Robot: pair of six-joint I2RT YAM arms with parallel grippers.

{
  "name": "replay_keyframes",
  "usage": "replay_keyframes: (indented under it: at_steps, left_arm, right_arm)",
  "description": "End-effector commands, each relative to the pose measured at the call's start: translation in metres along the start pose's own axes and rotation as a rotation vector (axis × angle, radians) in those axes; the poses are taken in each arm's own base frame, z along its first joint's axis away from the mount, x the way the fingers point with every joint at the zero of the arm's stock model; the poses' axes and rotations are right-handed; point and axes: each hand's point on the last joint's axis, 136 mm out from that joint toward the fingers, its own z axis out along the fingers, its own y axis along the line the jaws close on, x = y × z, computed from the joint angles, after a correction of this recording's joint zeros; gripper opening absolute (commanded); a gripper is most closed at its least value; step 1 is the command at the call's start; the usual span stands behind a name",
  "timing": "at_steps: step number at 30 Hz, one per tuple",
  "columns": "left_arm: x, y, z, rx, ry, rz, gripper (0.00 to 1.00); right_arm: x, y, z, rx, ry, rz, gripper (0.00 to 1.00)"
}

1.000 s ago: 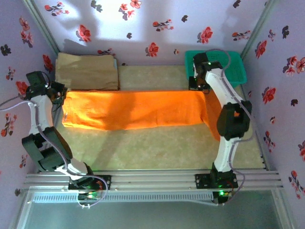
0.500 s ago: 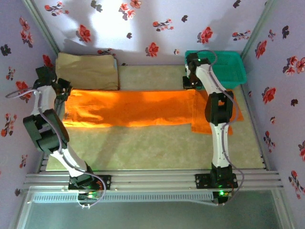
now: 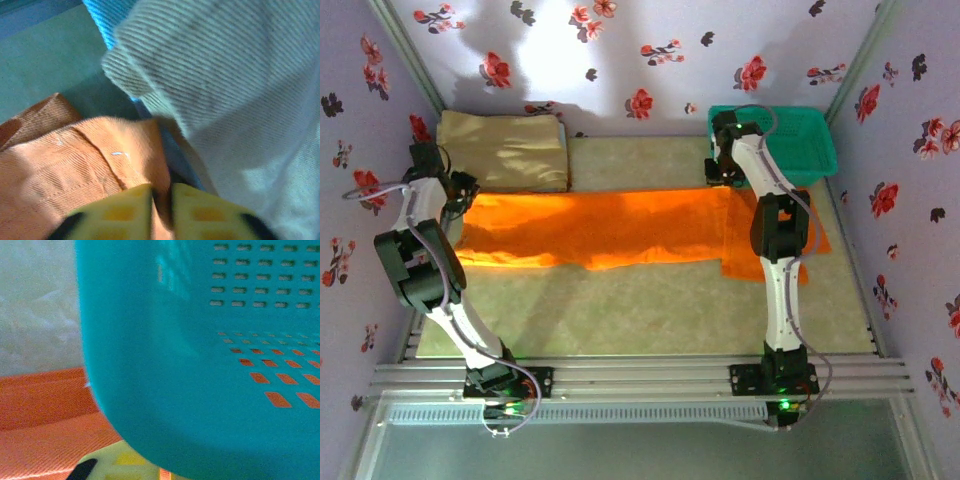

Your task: Fold and stack the trousers

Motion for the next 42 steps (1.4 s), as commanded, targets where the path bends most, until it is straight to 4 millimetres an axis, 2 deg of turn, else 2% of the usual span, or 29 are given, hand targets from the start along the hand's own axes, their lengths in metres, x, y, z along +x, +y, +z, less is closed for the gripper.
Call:
replay_keyframes:
  at_steps: [1, 4, 5, 7, 9, 10, 12, 15, 18, 21, 24, 26, 27, 33, 34, 39, 42]
  left_arm:
    - [-0.012, 0.003, -0.004, -0.002, -0.06, 0.024, 0.65]
    - [-0.002, -0.015, -0.028, 0.09, -0.051, 0.033, 0.83]
    - [0.003, -0.021, -0.042, 0.119, -0.058, 0.038, 0.86]
    - [0.021, -0.025, -0.068, 0.158, -0.07, 0.06, 0.89]
    - [0.051, -0.011, -0.085, 0.153, -0.061, 0.072, 0.89]
    - [0.066, 0.0, -0.086, 0.144, -0.045, 0.07, 0.89]
    - [0.101, 0.028, -0.088, 0.12, -0.007, 0.059, 0.88]
    - [0.141, 0.073, -0.081, 0.081, 0.033, 0.022, 0.86]
    - [0.161, 0.105, -0.072, 0.05, 0.035, -0.011, 0.81]
    - [0.177, 0.123, -0.055, 0.042, 0.067, -0.048, 0.77]
    - [0.176, 0.138, -0.038, 0.002, 0.038, -0.067, 0.73]
    - [0.173, 0.146, -0.029, -0.021, 0.029, -0.079, 0.65]
    - [0.173, 0.148, -0.024, -0.029, 0.032, -0.083, 0.53]
    - [0.17, 0.167, -0.013, -0.072, 0.041, -0.124, 0.03]
    - [0.168, 0.169, -0.016, -0.076, 0.035, -0.13, 0.0]
    - [0.162, 0.182, -0.045, -0.081, -0.041, -0.15, 0.0]
    - [0.156, 0.182, -0.062, -0.07, -0.08, -0.149, 0.0]
  right_arm:
    - [-0.025, -0.015, -0.022, 0.057, -0.106, 0.086, 0.26]
    - [-0.018, 0.0, -0.053, 0.043, -0.142, 0.078, 0.34]
    - [-0.014, 0.006, -0.064, 0.045, -0.162, 0.073, 0.38]
    - [-0.002, 0.022, -0.082, 0.034, -0.207, 0.063, 0.41]
    - [0.017, 0.05, -0.094, -0.025, -0.237, 0.038, 0.42]
    - [0.025, 0.064, -0.097, -0.048, -0.247, 0.024, 0.42]
    - [0.047, 0.092, -0.094, -0.101, -0.23, -0.001, 0.42]
    - [0.076, 0.133, -0.079, -0.189, -0.173, -0.041, 0.4]
    - [0.094, 0.166, -0.055, -0.222, -0.119, -0.08, 0.38]
    - [0.109, 0.188, -0.026, -0.24, -0.043, -0.094, 0.33]
    - [0.122, 0.19, 0.005, -0.232, 0.024, -0.065, 0.28]
    - [0.132, 0.19, 0.02, -0.233, 0.061, -0.051, 0.24]
    - [0.138, 0.189, 0.025, -0.234, 0.077, -0.045, 0.24]
    - [0.171, 0.176, 0.04, -0.231, 0.136, -0.025, 0.23]
    - [0.176, 0.173, 0.041, -0.228, 0.142, -0.022, 0.23]
    - [0.206, 0.15, 0.045, -0.154, 0.158, -0.062, 0.23]
    - [0.22, 0.143, 0.05, -0.147, 0.173, -0.066, 0.24]
